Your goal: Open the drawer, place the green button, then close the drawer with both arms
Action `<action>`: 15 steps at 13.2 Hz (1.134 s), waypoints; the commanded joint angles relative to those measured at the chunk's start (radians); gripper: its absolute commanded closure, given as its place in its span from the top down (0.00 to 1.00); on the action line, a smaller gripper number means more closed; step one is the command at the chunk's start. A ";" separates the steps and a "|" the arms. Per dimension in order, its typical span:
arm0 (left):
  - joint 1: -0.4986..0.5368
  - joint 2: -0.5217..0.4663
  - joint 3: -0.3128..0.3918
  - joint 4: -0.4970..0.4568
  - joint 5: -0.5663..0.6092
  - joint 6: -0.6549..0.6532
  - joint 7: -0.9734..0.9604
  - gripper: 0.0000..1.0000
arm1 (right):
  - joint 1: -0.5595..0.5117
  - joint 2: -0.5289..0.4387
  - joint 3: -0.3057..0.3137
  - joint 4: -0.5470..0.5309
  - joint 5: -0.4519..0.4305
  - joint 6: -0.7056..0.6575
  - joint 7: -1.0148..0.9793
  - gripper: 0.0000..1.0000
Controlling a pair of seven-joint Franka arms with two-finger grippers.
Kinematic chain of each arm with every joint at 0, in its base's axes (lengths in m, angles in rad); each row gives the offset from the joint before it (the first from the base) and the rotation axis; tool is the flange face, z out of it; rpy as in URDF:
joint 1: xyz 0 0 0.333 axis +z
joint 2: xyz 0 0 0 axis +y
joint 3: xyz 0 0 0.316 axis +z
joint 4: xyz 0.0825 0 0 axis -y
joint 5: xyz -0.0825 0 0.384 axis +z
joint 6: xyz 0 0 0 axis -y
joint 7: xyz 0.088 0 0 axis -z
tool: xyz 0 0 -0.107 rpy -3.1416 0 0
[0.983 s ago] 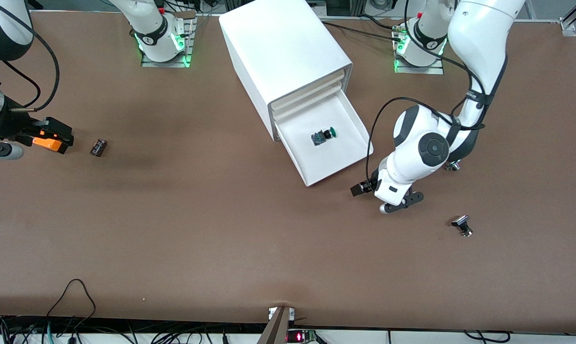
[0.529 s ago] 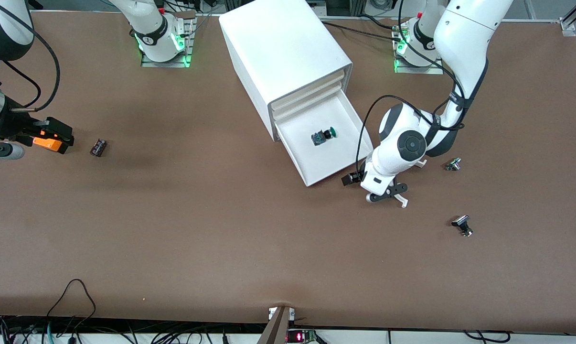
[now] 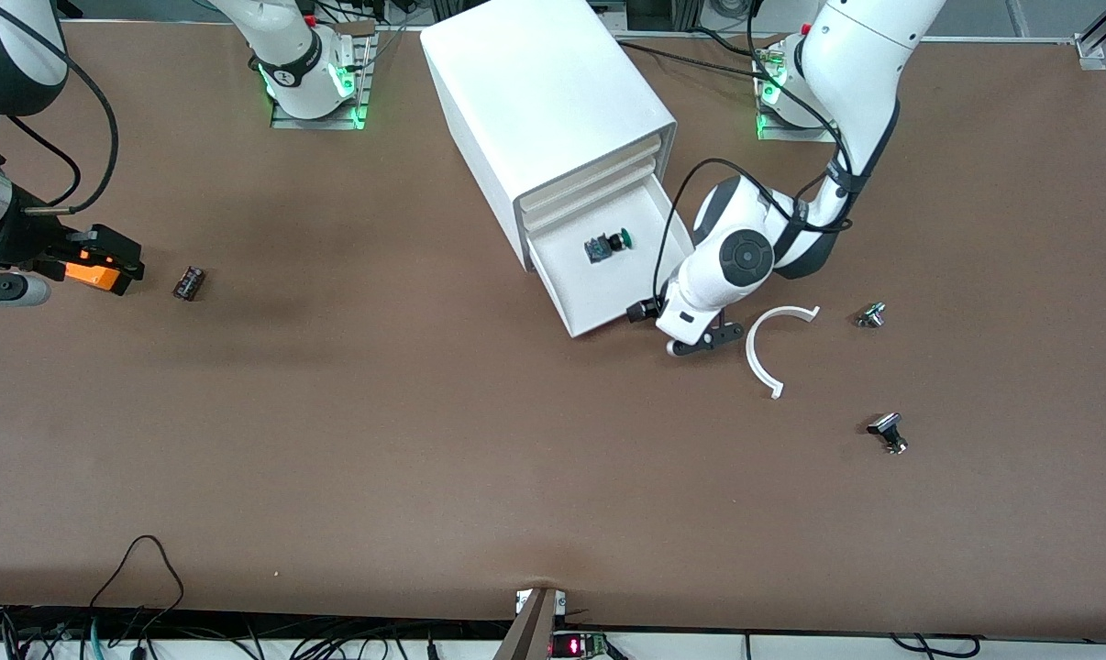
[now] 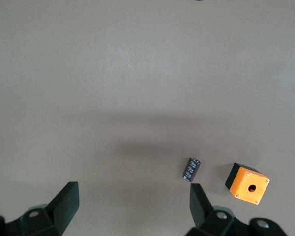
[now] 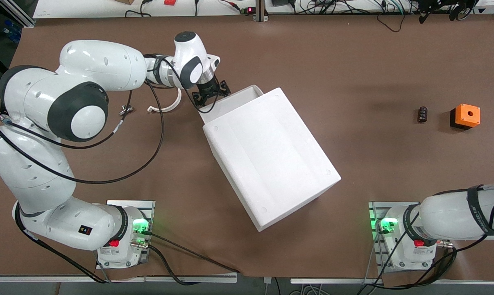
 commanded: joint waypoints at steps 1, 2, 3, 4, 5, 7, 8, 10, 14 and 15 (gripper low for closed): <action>-0.063 -0.065 -0.016 -0.073 -0.046 -0.043 -0.003 1.00 | 0.000 -0.024 0.003 -0.016 -0.014 0.001 -0.001 1.00; -0.064 -0.076 -0.039 -0.075 -0.048 -0.086 -0.003 1.00 | 0.000 -0.022 0.002 -0.013 -0.014 0.005 0.000 1.00; -0.065 -0.085 -0.063 -0.079 -0.051 -0.127 -0.003 1.00 | -0.002 -0.022 0.002 -0.011 -0.014 0.007 0.000 1.00; -0.065 -0.087 -0.086 -0.087 -0.077 -0.143 -0.003 1.00 | -0.002 -0.022 0.000 -0.011 -0.014 0.002 0.000 1.00; -0.065 -0.090 -0.096 -0.102 -0.115 -0.145 0.003 1.00 | -0.002 -0.022 0.000 -0.011 -0.014 0.004 0.000 1.00; -0.067 -0.088 -0.133 -0.125 -0.138 -0.145 0.006 1.00 | -0.002 -0.022 0.002 -0.010 -0.013 0.008 0.002 1.00; -0.067 -0.088 -0.134 -0.128 -0.138 -0.145 0.008 1.00 | -0.002 -0.022 0.000 -0.008 -0.013 0.010 0.002 1.00; -0.064 -0.090 -0.134 -0.124 -0.138 -0.143 0.009 1.00 | -0.002 -0.022 0.000 -0.008 -0.013 0.012 0.003 1.00; 0.014 -0.136 -0.120 -0.099 -0.129 -0.096 0.011 1.00 | -0.002 -0.022 0.000 -0.003 -0.011 0.010 0.002 1.00; 0.083 -0.156 -0.114 -0.075 -0.129 -0.093 0.011 1.00 | -0.002 -0.022 0.000 -0.003 -0.013 0.010 0.003 1.00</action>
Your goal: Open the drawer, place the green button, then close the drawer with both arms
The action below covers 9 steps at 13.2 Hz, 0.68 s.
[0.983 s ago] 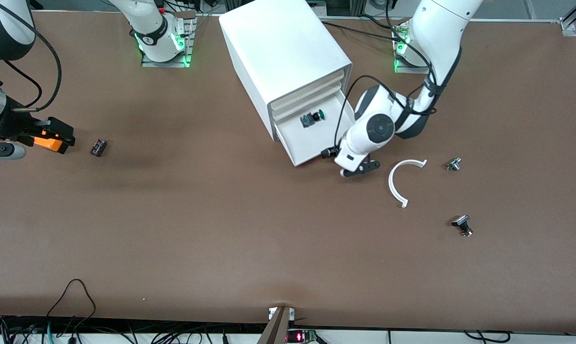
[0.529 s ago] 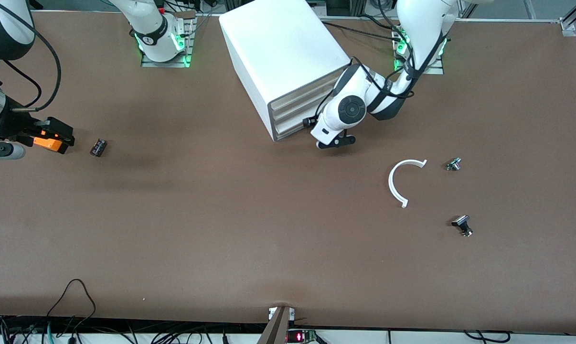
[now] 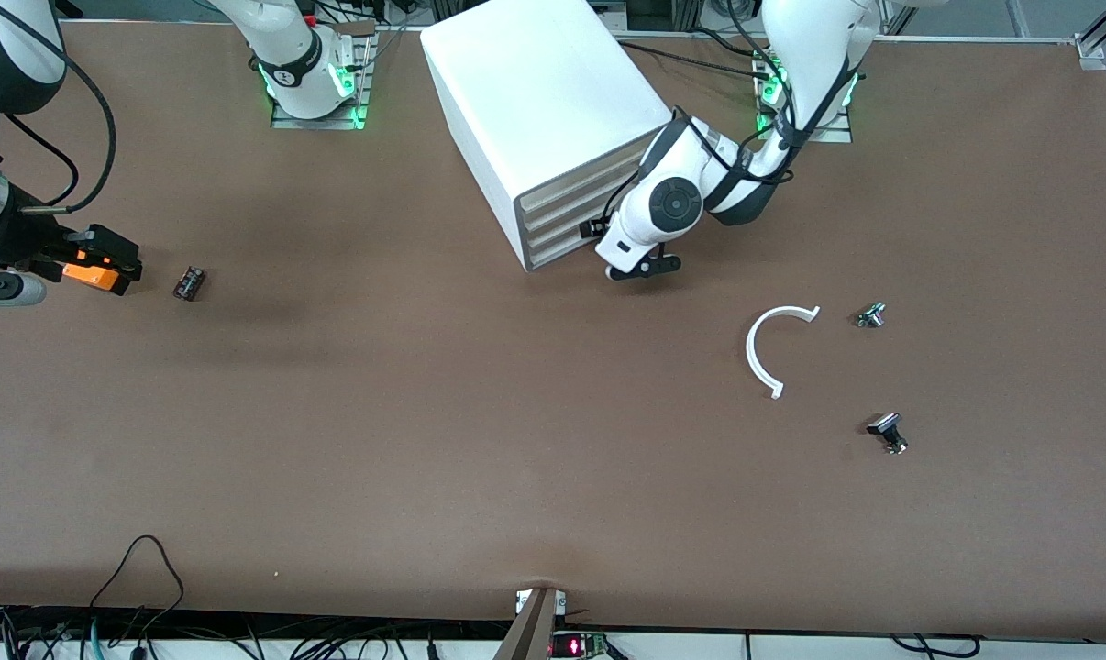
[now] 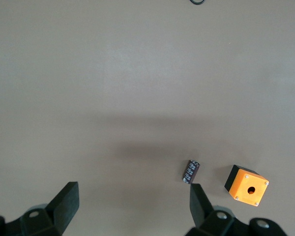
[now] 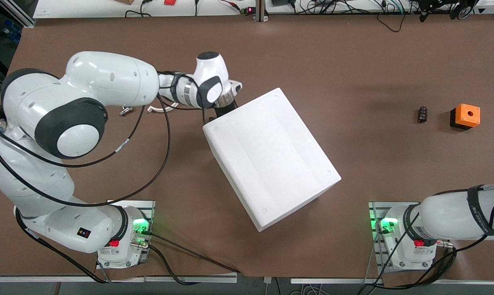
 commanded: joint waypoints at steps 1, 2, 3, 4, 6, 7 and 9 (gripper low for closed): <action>0.180 -0.102 0.019 0.024 -0.017 -0.009 0.017 1.00 | -0.001 -0.019 0.000 -0.004 -0.013 0.002 0.003 1.00; 0.234 -0.131 0.023 0.044 -0.017 -0.007 0.017 1.00 | -0.001 -0.019 0.000 0.001 -0.009 -0.002 0.003 1.00; 0.280 -0.165 0.027 0.067 -0.017 -0.009 0.019 1.00 | -0.001 -0.019 -0.002 0.001 -0.009 -0.004 0.003 1.00; 0.325 -0.186 0.027 0.081 -0.015 -0.007 0.019 1.00 | -0.001 -0.019 -0.003 0.003 -0.009 -0.004 0.003 1.00; 0.398 -0.254 0.030 0.104 0.036 -0.022 0.035 1.00 | -0.003 -0.019 -0.005 0.007 -0.009 -0.004 0.003 1.00; 0.437 -0.297 0.028 0.111 0.114 -0.059 0.096 1.00 | -0.003 -0.020 -0.005 0.007 -0.008 -0.004 0.003 1.00; 0.480 -0.352 0.031 0.210 0.194 -0.271 0.192 1.00 | -0.003 -0.020 -0.006 0.009 -0.006 -0.004 0.003 1.00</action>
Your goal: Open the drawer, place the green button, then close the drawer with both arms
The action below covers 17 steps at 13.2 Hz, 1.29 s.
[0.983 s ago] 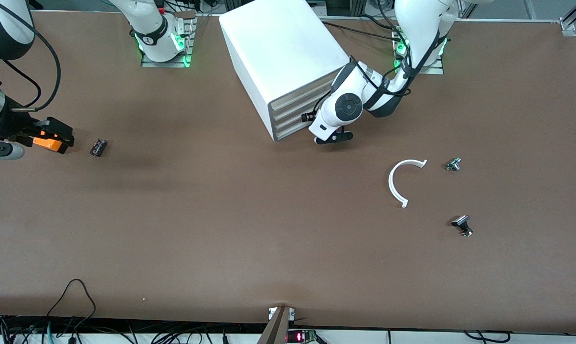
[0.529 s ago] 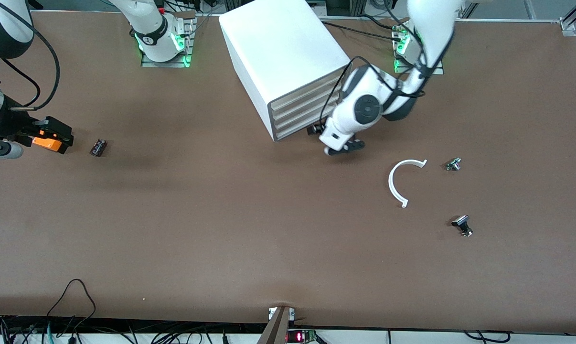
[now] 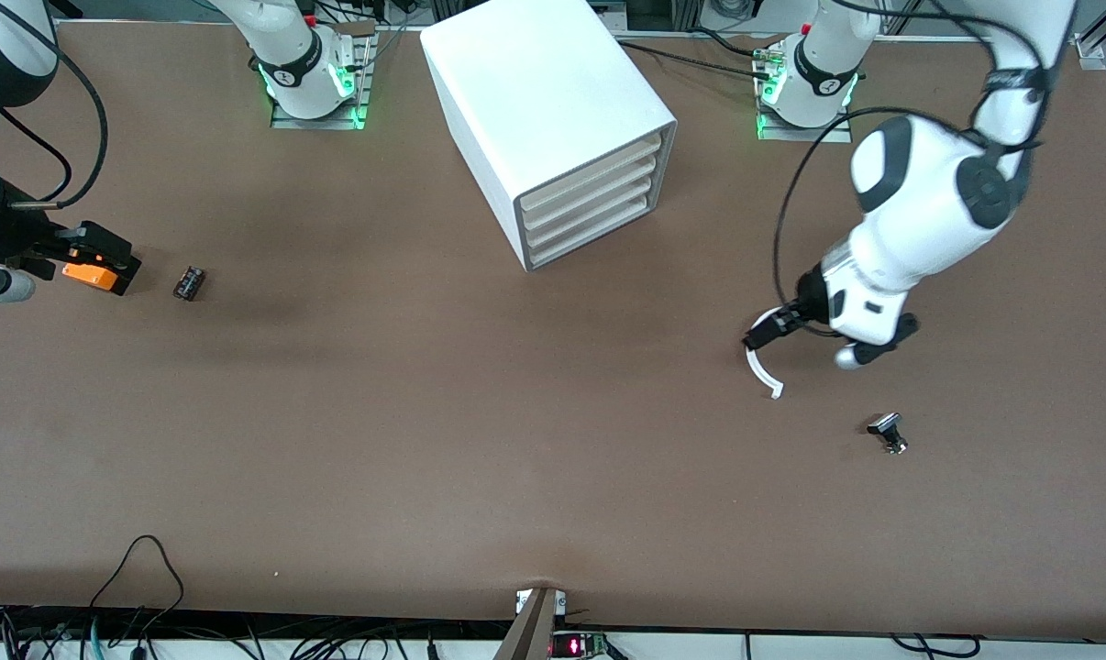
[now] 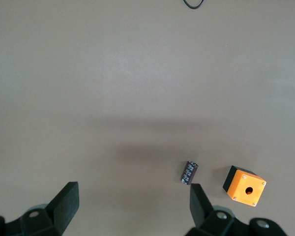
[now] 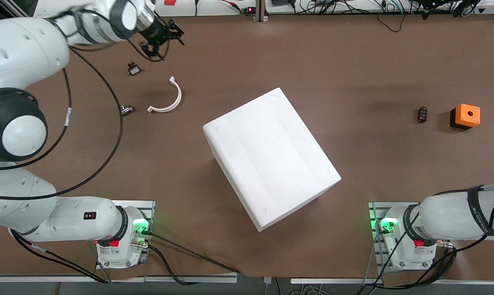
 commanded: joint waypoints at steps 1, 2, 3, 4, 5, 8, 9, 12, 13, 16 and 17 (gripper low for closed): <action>0.044 -0.083 0.010 0.140 0.088 -0.280 0.088 1.00 | -0.002 -0.015 -0.002 0.001 -0.006 -0.006 0.003 1.00; 0.044 -0.098 0.019 0.201 0.149 -0.376 0.105 1.00 | -0.002 -0.015 -0.002 0.001 -0.006 -0.006 0.005 1.00; 0.044 -0.115 0.024 0.249 0.202 -0.457 0.129 1.00 | -0.002 -0.015 -0.002 0.001 -0.006 -0.007 0.005 1.00; 0.044 -0.126 0.030 0.287 0.222 -0.526 0.163 1.00 | -0.002 -0.015 -0.002 0.001 -0.006 -0.007 0.005 1.00; 0.044 -0.130 0.056 0.326 0.224 -0.594 0.200 1.00 | -0.002 -0.015 -0.002 0.001 -0.005 -0.007 0.006 1.00; 0.043 -0.117 0.104 0.374 0.221 -0.676 0.306 1.00 | -0.002 -0.017 0.000 0.001 -0.003 -0.007 0.006 1.00; 0.044 -0.100 0.104 0.377 0.212 -0.670 0.306 1.00 | -0.002 -0.018 -0.002 0.003 -0.003 -0.006 0.006 1.00; 0.055 -0.094 0.102 0.389 0.216 -0.670 0.310 1.00 | -0.002 -0.020 -0.005 0.005 -0.003 -0.007 0.006 1.00; 0.056 -0.092 0.102 0.389 0.216 -0.670 0.322 1.00 | -0.002 -0.020 -0.003 0.003 -0.003 -0.007 0.006 1.00; 0.070 -0.087 0.104 0.389 0.210 -0.662 0.465 1.00 | -0.002 -0.020 -0.002 0.012 -0.002 -0.007 0.006 1.00; 0.076 -0.087 0.104 0.389 0.210 -0.657 0.506 1.00 | -0.002 -0.018 -0.002 0.012 -0.003 -0.007 0.005 1.00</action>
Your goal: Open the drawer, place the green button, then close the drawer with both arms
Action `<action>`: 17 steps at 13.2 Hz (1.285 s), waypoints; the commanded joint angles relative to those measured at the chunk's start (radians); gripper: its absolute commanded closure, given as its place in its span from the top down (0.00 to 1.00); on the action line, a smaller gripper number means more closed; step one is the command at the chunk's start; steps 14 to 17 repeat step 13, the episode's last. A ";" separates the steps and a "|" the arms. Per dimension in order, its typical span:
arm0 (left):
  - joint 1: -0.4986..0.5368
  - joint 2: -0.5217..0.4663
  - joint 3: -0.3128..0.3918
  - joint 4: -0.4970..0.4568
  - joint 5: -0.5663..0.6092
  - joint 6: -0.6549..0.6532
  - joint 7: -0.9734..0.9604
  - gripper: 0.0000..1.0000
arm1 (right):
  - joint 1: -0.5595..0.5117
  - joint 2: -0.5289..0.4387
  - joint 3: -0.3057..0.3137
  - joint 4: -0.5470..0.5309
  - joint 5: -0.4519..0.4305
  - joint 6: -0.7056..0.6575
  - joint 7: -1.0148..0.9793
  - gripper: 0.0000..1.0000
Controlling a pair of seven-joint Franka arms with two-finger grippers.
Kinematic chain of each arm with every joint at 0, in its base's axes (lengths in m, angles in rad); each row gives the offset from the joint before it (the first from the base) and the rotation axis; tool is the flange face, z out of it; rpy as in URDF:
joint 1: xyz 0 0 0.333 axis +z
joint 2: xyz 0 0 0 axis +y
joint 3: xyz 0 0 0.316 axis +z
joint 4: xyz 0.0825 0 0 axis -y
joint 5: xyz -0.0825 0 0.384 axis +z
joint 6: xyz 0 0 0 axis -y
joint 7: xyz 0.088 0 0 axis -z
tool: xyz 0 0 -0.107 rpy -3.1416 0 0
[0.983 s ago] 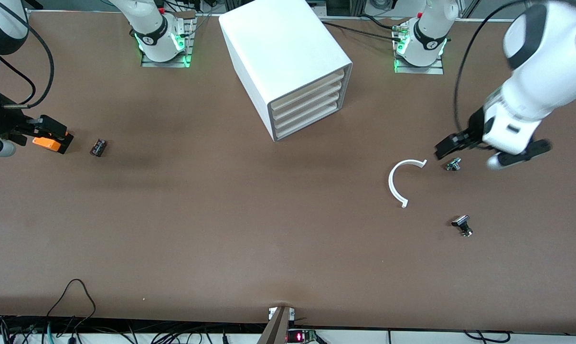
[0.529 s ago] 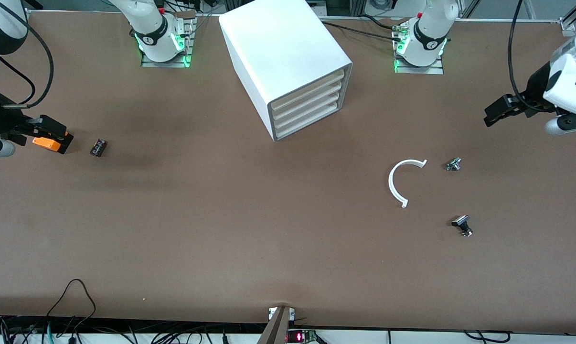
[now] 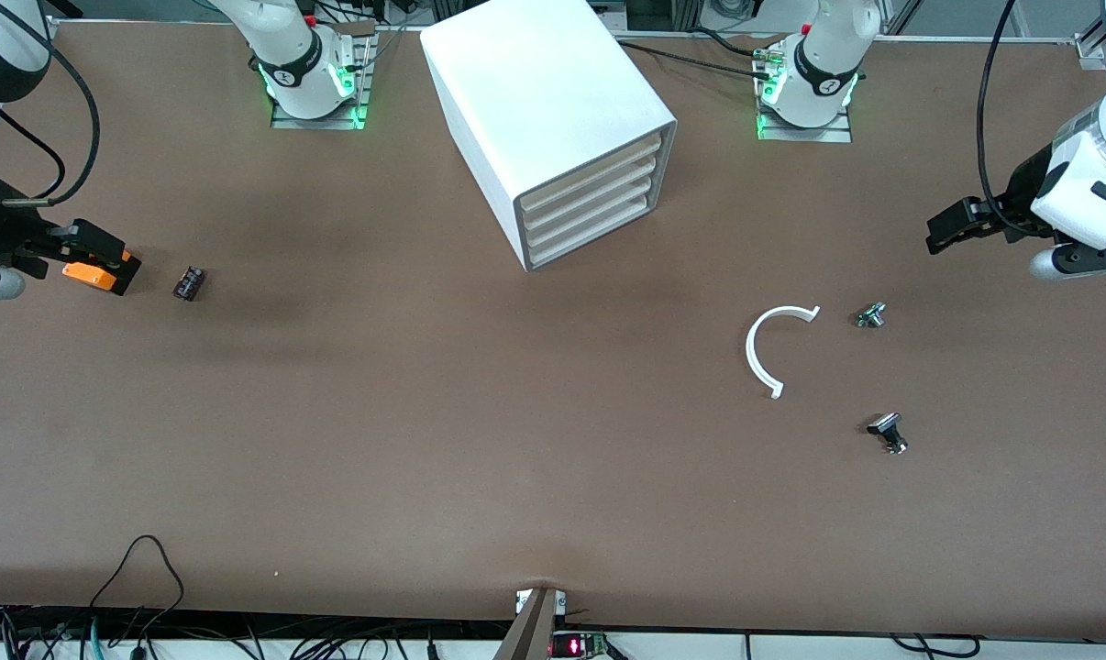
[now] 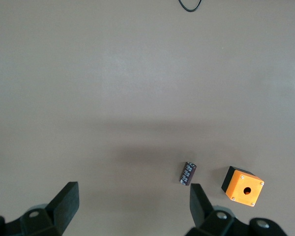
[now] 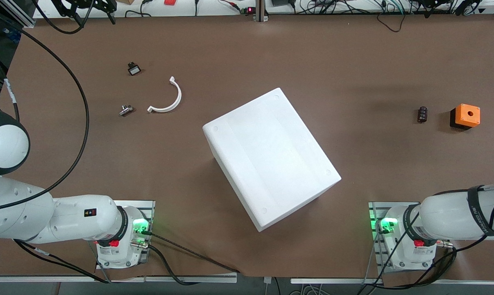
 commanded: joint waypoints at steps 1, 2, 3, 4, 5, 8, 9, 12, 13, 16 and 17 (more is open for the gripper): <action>0.021 0.016 -0.004 0.034 0.007 -0.001 0.128 1.00 | -0.002 -0.014 0.003 0.006 -0.003 -0.009 -0.002 1.00; 0.028 0.021 -0.004 0.034 0.007 0.001 0.147 1.00 | -0.002 -0.014 0.002 0.007 -0.003 -0.009 0.004 1.00; 0.045 0.022 -0.004 0.034 0.006 0.001 0.159 1.00 | -0.004 -0.014 -0.002 0.007 -0.002 -0.009 0.004 1.00; 0.045 0.022 -0.005 0.032 0.006 -0.001 0.161 1.00 | -0.004 -0.014 -0.012 0.007 0.001 -0.010 0.001 1.00; 0.044 0.022 -0.005 0.032 0.006 -0.001 0.159 1.00 | -0.004 -0.014 -0.011 0.007 0.001 -0.010 0.001 1.00; 0.047 0.024 -0.005 0.034 -0.002 -0.003 0.161 1.00 | -0.004 -0.012 -0.011 0.009 0.001 -0.012 -0.002 1.00; 0.047 0.024 -0.005 0.034 -0.004 -0.004 0.159 1.00 | -0.004 -0.011 -0.012 0.009 0.003 -0.015 -0.002 1.00; 0.047 0.024 -0.005 0.034 -0.004 -0.004 0.158 1.00 | -0.004 -0.009 -0.012 0.013 0.050 -0.029 0.008 1.00; 0.047 0.024 -0.005 0.034 -0.004 -0.004 0.159 1.00 | -0.010 -0.007 -0.015 0.015 0.078 -0.029 0.040 1.00; 0.047 0.024 -0.005 0.034 -0.004 -0.004 0.159 1.00 | -0.010 -0.007 -0.015 0.015 0.078 -0.029 0.040 1.00; 0.047 0.024 -0.005 0.034 -0.004 -0.004 0.159 1.00 | -0.010 -0.007 -0.015 0.015 0.078 -0.029 0.040 1.00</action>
